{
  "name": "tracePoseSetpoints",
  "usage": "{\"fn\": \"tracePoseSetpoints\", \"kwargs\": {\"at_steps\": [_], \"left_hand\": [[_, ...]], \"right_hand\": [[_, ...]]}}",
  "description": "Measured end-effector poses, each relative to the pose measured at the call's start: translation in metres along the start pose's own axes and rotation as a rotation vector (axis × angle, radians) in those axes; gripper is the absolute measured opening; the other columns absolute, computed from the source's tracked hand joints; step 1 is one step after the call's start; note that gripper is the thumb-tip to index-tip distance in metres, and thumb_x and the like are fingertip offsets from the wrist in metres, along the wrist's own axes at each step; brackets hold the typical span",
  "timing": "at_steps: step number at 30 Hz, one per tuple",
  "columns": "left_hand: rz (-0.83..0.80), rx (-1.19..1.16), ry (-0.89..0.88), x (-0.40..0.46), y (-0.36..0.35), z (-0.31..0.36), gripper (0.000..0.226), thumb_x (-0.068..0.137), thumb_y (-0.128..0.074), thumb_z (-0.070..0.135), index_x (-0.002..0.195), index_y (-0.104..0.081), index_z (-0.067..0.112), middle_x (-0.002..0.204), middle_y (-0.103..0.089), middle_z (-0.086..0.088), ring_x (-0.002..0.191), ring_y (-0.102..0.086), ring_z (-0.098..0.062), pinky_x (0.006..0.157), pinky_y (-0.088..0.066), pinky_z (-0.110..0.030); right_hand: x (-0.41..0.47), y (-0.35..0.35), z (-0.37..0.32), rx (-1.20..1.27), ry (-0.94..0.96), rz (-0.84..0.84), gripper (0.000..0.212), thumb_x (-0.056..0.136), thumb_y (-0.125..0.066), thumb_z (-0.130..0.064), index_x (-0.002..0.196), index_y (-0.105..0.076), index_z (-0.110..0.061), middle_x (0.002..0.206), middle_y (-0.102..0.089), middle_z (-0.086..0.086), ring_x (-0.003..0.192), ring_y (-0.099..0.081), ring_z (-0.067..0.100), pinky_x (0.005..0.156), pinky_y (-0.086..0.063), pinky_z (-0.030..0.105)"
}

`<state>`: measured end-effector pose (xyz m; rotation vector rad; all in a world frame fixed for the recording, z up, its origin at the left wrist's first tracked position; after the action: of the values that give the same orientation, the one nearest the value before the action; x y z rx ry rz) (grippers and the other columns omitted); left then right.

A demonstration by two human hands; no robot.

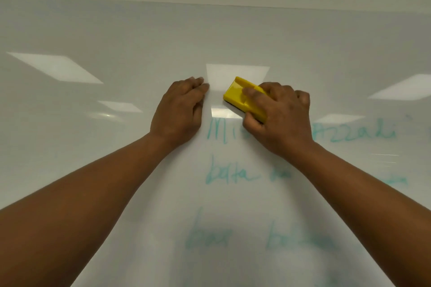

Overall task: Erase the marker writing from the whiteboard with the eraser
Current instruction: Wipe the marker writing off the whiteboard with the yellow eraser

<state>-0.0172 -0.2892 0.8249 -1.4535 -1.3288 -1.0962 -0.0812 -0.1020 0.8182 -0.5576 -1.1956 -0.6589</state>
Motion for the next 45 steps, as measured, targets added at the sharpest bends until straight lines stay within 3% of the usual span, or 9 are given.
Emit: {"fn": "tracePoseSetpoints", "kwargs": {"at_steps": [9,15,20,25,29,34,38,42,45], "left_hand": [[0.051,0.074,0.109,-0.006,0.006,-0.008,0.038,0.098,-0.056,0.017,0.134,-0.067,0.020,0.146,-0.059,-0.001,0.141,-0.047,-0.028,0.108,-0.041,-0.043],[0.048,0.053,0.139,-0.007,0.007,-0.012,0.035,0.102,-0.054,0.020,0.134,-0.067,0.023,0.146,-0.058,0.004,0.141,-0.049,-0.020,0.107,-0.043,-0.039],[0.023,-0.002,0.150,-0.008,0.006,-0.018,0.037,0.100,-0.054,0.013,0.135,-0.066,0.020,0.147,-0.057,0.004,0.142,-0.047,-0.019,0.112,-0.042,-0.042],[0.019,0.026,0.160,-0.009,0.003,-0.019,0.037,0.102,-0.052,0.016,0.137,-0.065,0.023,0.149,-0.054,0.006,0.144,-0.044,-0.017,0.113,-0.040,-0.039],[0.015,0.029,0.150,-0.009,0.003,-0.017,0.038,0.103,-0.050,0.018,0.139,-0.063,0.023,0.151,-0.053,0.006,0.145,-0.043,-0.017,0.113,-0.038,-0.039],[0.008,0.076,0.086,-0.012,0.005,-0.011,0.041,0.100,-0.052,0.012,0.139,-0.063,0.018,0.150,-0.054,0.000,0.144,-0.045,-0.024,0.108,-0.041,-0.042],[-0.064,0.073,-0.108,-0.015,-0.001,0.006,0.045,0.095,-0.052,0.002,0.137,-0.064,0.015,0.149,-0.055,-0.002,0.143,-0.045,-0.025,0.107,-0.043,-0.042],[-0.117,0.055,-0.147,-0.017,-0.006,0.010,0.051,0.094,-0.048,-0.002,0.140,-0.061,0.017,0.152,-0.052,0.002,0.145,-0.044,-0.021,0.109,-0.042,-0.042],[-0.100,0.051,-0.127,-0.017,-0.005,0.009,0.050,0.095,-0.049,-0.001,0.139,-0.062,0.018,0.150,-0.054,0.003,0.143,-0.047,-0.020,0.109,-0.042,-0.040]], "right_hand": [[-0.027,-0.014,-0.053,0.023,0.229,-0.031,0.038,0.096,-0.057,-0.055,0.122,-0.068,-0.030,0.131,-0.064,0.000,0.100,-0.060,0.031,0.076,-0.044,0.039],[0.005,-0.016,-0.040,-0.016,0.073,-0.045,0.038,0.095,-0.058,-0.055,0.126,-0.067,-0.035,0.135,-0.061,0.003,0.104,-0.058,0.035,0.082,-0.043,0.045],[-0.035,-0.022,-0.069,-0.001,0.328,-0.105,0.035,0.097,-0.057,-0.052,0.123,-0.068,-0.031,0.134,-0.062,0.006,0.101,-0.059,0.037,0.078,-0.045,0.045],[-0.009,-0.012,-0.036,-0.026,0.088,-0.040,0.036,0.094,-0.057,-0.055,0.121,-0.069,-0.035,0.132,-0.061,0.002,0.099,-0.058,0.035,0.076,-0.042,0.042],[-0.040,-0.023,-0.069,0.018,0.336,-0.122,0.036,0.094,-0.057,-0.054,0.120,-0.070,-0.033,0.132,-0.063,0.002,0.097,-0.058,0.033,0.075,-0.044,0.040],[-0.011,-0.006,-0.017,0.045,0.048,-0.042,0.035,0.089,-0.061,-0.052,0.117,-0.071,-0.033,0.129,-0.064,0.001,0.096,-0.058,0.035,0.078,-0.049,0.046],[-0.035,-0.017,-0.049,0.033,0.350,-0.131,0.037,0.089,-0.061,-0.052,0.116,-0.073,-0.030,0.125,-0.067,0.002,0.088,-0.057,0.033,0.073,-0.048,0.042],[-0.011,0.004,0.009,0.115,0.012,-0.040,0.044,0.086,-0.058,-0.058,0.117,-0.074,-0.030,0.124,-0.066,0.002,0.093,-0.058,0.034,0.080,-0.051,0.043],[-0.026,-0.002,-0.012,0.059,0.126,-0.064,0.043,0.089,-0.057,-0.059,0.117,-0.073,-0.031,0.119,-0.065,0.003,0.089,-0.058,0.031,0.074,-0.051,0.039]]}}
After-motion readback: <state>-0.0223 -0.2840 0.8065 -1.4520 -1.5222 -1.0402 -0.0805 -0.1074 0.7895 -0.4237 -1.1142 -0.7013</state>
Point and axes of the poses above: each hand's wrist, its own x-axis towards the middle knuckle, its own y-axis out of the back of the hand, z = x × y, the point moved 10 cm from there along x, towards the middle knuckle
